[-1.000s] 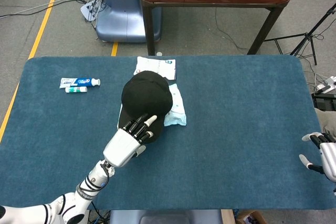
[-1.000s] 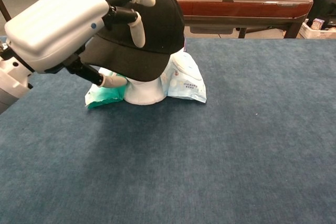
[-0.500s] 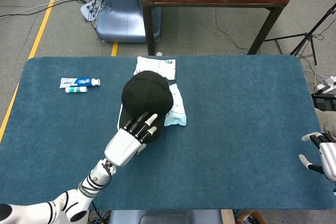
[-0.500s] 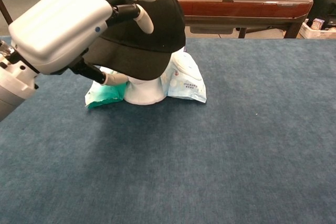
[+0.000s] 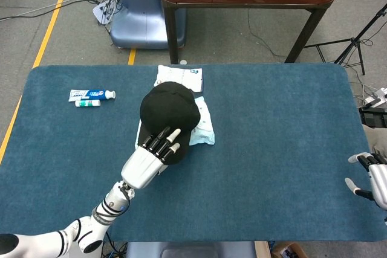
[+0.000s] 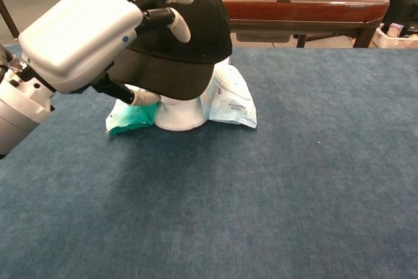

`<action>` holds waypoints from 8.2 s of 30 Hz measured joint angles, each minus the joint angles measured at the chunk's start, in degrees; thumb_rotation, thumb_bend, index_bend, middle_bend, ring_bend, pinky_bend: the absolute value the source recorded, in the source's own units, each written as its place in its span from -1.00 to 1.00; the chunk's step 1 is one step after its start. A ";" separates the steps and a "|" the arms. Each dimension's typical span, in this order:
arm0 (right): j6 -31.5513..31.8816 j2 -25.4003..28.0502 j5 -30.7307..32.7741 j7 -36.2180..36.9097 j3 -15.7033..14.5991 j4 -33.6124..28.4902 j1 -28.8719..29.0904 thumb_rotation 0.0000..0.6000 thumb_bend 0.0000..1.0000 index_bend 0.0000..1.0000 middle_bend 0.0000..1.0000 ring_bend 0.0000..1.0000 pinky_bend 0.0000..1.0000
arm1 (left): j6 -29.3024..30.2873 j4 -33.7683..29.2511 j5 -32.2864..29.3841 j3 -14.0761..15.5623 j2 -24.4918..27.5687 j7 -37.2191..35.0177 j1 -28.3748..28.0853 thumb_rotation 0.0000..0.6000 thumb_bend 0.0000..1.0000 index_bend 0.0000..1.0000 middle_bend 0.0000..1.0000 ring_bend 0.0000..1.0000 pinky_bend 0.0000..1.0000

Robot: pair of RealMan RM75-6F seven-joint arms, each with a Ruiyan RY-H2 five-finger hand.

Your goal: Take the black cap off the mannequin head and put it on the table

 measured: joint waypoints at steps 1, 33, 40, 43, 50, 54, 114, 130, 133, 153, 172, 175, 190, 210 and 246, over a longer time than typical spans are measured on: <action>-0.02 0.00 -0.02 -0.04 -0.01 -0.01 0.01 1.00 -0.51 -0.20 -0.25 -0.39 0.13 | 0.04 0.13 0.04 0.12 0.07 0.14 0.05 1.00 -1.00 -0.34 -0.77 -0.85 -0.35; -0.20 0.13 0.02 0.05 -0.08 -0.06 0.04 1.00 -0.51 -0.20 -0.25 -0.39 0.13 | 4.02 5.48 1.17 -0.92 -3.53 -3.90 -2.28 1.00 -0.98 -0.20 -0.77 -0.83 -0.36; -0.23 0.10 0.06 -0.05 -0.09 -0.05 0.05 1.00 -0.51 -0.20 -0.25 -0.39 0.13 | 5.61 7.60 2.20 -0.51 -3.96 -5.04 -2.66 1.00 -0.67 -0.10 -0.77 -0.82 -0.36; -0.27 0.12 0.09 -0.08 -0.10 -0.06 0.05 1.00 -0.51 -0.20 -0.25 -0.39 0.13 | 5.88 8.10 2.20 -0.39 -4.09 -5.28 -2.74 1.00 -0.54 -0.08 -0.77 -0.82 -0.36; -0.23 0.17 0.11 -0.05 -0.11 -0.09 0.01 1.00 -0.51 -0.20 -0.25 -0.39 0.13 | 5.45 8.11 1.78 -0.08 -4.01 -4.69 -2.74 1.00 -0.33 -0.07 -0.77 -0.82 -0.36; -0.22 0.15 0.12 0.00 -0.10 -0.05 0.00 1.00 -0.51 -0.20 -0.25 -0.39 0.13 | 5.28 7.85 1.56 0.17 -3.85 -4.37 -2.65 1.00 -0.29 -0.06 -0.77 -0.82 -0.36; -1.16 -0.13 0.76 -0.97 -0.04 -0.16 0.48 1.00 -0.51 -0.20 -0.25 -0.39 0.14 | 2.73 -6.35 -2.54 -9.83 1.33 4.57 -6.87 1.00 -0.28 0.15 -0.77 -0.82 -0.38; -1.38 -0.09 0.84 -0.88 -0.04 -0.13 0.60 1.00 -0.51 -0.20 -0.25 -0.39 0.13 | 0.70 -7.80 -6.51 -12.61 0.93 7.08 -9.19 1.00 -0.28 0.16 -0.77 -0.82 -0.38; -1.45 -0.11 0.88 -0.91 -0.05 -0.11 0.63 1.00 -0.51 -0.20 -0.25 -0.39 0.14 | 0.64 -7.83 -6.92 -13.11 0.90 7.32 -9.66 1.00 -0.28 0.16 -0.77 -0.82 -0.38; -3.18 -0.13 2.26 -0.38 0.35 0.50 1.40 1.00 -0.51 -0.20 -0.25 -0.39 0.13 | -4.76 -7.46 -14.09 -18.42 1.43 11.14 -15.46 1.00 -0.28 0.17 -0.77 -0.82 -0.38; -7.86 -0.75 6.56 -1.10 1.49 1.89 3.67 1.00 -0.51 -0.20 -0.26 -0.39 0.13 | -8.24 2.98 -22.06 -22.53 1.96 7.21 -21.97 1.00 -0.28 0.17 -0.77 -0.82 -0.38; -7.63 -0.74 6.43 -1.12 1.44 1.82 3.62 1.00 -0.51 -0.20 -0.25 -0.39 0.13 | -7.47 3.13 -22.65 -22.63 2.96 7.01 -21.76 1.00 -0.28 0.17 -0.77 -0.82 -0.38; -7.65 -1.55 6.49 -3.77 1.05 1.29 3.94 1.00 -0.51 -0.20 -0.25 -0.39 0.14 | -2.79 3.39 -26.40 -21.96 10.40 2.81 -15.83 1.00 -0.28 0.17 -0.77 -0.82 -0.38; -6.73 -2.88 5.79 -8.34 0.23 -0.07 4.10 1.00 -0.51 -0.20 -0.25 -0.39 0.14 | 10.12 7.71 -22.75 -12.46 14.56 -3.78 -2.11 1.00 -0.28 0.17 -0.77 -0.82 -0.38; -5.85 -3.38 5.04 -10.45 -0.40 -0.99 3.97 1.00 -0.51 -0.20 -0.25 -0.39 0.14 | 19.30 26.96 -10.69 5.70 6.11 0.55 13.40 1.00 -0.28 0.18 -0.76 -0.82 -0.49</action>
